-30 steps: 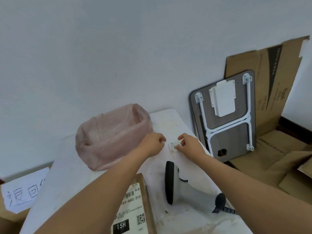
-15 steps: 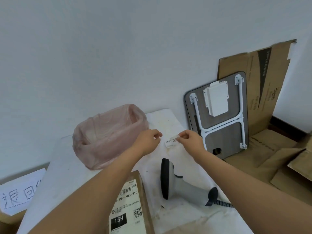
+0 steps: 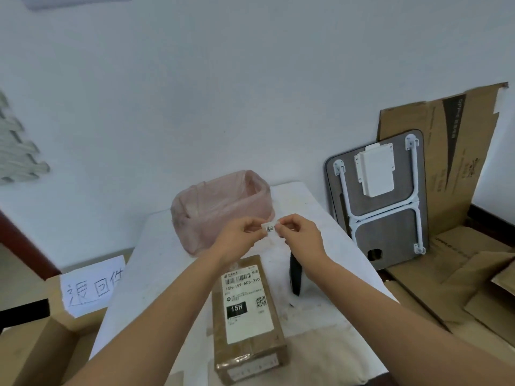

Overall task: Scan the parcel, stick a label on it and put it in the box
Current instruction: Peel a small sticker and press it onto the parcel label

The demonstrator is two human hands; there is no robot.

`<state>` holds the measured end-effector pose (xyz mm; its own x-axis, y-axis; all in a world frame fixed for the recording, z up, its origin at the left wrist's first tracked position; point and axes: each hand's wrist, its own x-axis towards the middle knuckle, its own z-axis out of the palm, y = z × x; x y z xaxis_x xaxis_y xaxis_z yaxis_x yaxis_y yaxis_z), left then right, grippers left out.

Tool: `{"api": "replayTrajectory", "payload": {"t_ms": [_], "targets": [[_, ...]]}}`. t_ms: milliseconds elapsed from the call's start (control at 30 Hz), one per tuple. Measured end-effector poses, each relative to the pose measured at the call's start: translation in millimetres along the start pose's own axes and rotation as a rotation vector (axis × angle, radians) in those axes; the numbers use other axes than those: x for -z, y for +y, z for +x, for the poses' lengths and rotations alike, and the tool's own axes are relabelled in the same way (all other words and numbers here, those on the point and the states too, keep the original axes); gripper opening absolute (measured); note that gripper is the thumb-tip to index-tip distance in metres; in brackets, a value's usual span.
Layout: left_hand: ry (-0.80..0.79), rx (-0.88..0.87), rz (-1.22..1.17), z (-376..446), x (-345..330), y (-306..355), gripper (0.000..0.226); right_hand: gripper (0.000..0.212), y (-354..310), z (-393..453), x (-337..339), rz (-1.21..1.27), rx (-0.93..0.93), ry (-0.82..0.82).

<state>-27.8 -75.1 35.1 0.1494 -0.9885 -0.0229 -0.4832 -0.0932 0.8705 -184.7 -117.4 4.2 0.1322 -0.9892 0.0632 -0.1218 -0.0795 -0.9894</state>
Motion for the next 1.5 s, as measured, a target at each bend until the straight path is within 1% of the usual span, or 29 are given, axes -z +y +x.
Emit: {"api": "replayTrajectory", "payload": {"t_ms": [67, 100, 167, 267, 367, 500, 633, 800, 933, 1067, 1133, 1167, 1200, 1267, 1300, 1333, 1367, 1400, 1467, 1500], "targets": [[0.064, -0.011, -0.046, -18.8, 8.2, -2.1, 0.011, 0.004, -8.3, -16.1, -7.5, 0.008, 0.028, -0.028], [0.087, -0.01, -0.076, -28.0, 12.8, -2.2, 0.012, 0.001, -11.8, -23.8, -11.1, 0.01, 0.043, -0.039], [0.109, -0.004, -0.138, -48.0, 20.7, -1.6, 0.015, 0.004, -19.1, -40.3, -17.3, 0.008, 0.058, -0.067], [0.136, 0.002, -0.214, -80.6, 29.5, -2.9, 0.009, 0.002, -26.8, -67.1, -24.3, 0.106, 0.037, -0.123], [0.194, 0.022, -0.272, -111.8, 34.0, -9.9, 0.01, 0.005, -29.3, -94.8, -30.9, 0.195, 0.0, -0.187], [0.293, 0.027, -0.339, -146.3, 33.8, -18.0, 0.01, 0.014, -25.7, -127.8, -38.7, 0.176, -0.039, -0.235], [0.331, 0.028, -0.306, -166.7, 32.5, -25.2, 0.008, 0.016, -20.7, -150.7, -43.1, 0.181, -0.066, -0.276], [0.393, 0.031, -0.256, -181.5, 30.7, -29.9, 0.012, 0.014, -14.3, -165.7, -42.8, 0.226, -0.061, -0.261], [0.4, 0.02, -0.16, -188.8, 25.1, -29.3, 0.017, 0.012, -13.0, -170.0, -40.2, 0.237, -0.047, -0.252], [0.4, 0.005, -0.12, -188.6, 20.1, -26.2, 0.016, 0.01, -12.7, -168.8, -39.0, 0.231, -0.054, -0.238], [0.434, -0.056, -0.019, -187.7, 16.8, -25.2, 0.021, 0.009, -12.0, -168.7, -37.7, 0.246, -0.065, -0.213], [0.484, -0.116, 0.071, -188.2, 14.8, -25.5, 0.024, 0.009, -11.6, -168.8, -36.8, 0.254, -0.072, -0.197], [0.552, -0.197, 0.169, -190.0, 12.7, -25.1, 0.025, 0.009, -11.1, -168.7, -35.8, 0.261, -0.076, -0.182], [0.676, -0.393, 0.331, -194.5, 7.9, -24.1, 0.02, 0.009, -11.1, -169.2, -33.7, 0.263, -0.071, -0.162], [0.707, -0.472, 0.397, -195.7, 5.0, -25.1, 0.017, 0.009, -10.9, -169.5, -32.6, 0.26, -0.065, -0.157], [0.716, -0.505, 0.421, -196.8, 1.8, -25.9, 0.016, 0.009, -10.6, -169.9, -31.5, 0.256, -0.06, -0.153], [0.706, -0.47, 0.382, -197.3, -1.1, -26.3, 0.017, 0.01, -10.2, -170.4, -30.6, 0.251, -0.059, -0.153], [0.677, -0.372, 0.275, -197.3, -2.7, -24.8, 0.018, 0.011, -9.5, -171.1, -29.4, 0.244, -0.058, -0.156], [0.59, -0.13, -0.06, -196.1, -3.5, -21.9, 0.017, 0.011, -8.6, -172.4, -28.2, 0.225, -0.054, -0.163], [0.555, -0.049, -0.196, -195.0, -3.1, -21.8, 0.014, 0.011, -8.6, -172.9, -27.8, 0.218, -0.053, -0.163]]}}
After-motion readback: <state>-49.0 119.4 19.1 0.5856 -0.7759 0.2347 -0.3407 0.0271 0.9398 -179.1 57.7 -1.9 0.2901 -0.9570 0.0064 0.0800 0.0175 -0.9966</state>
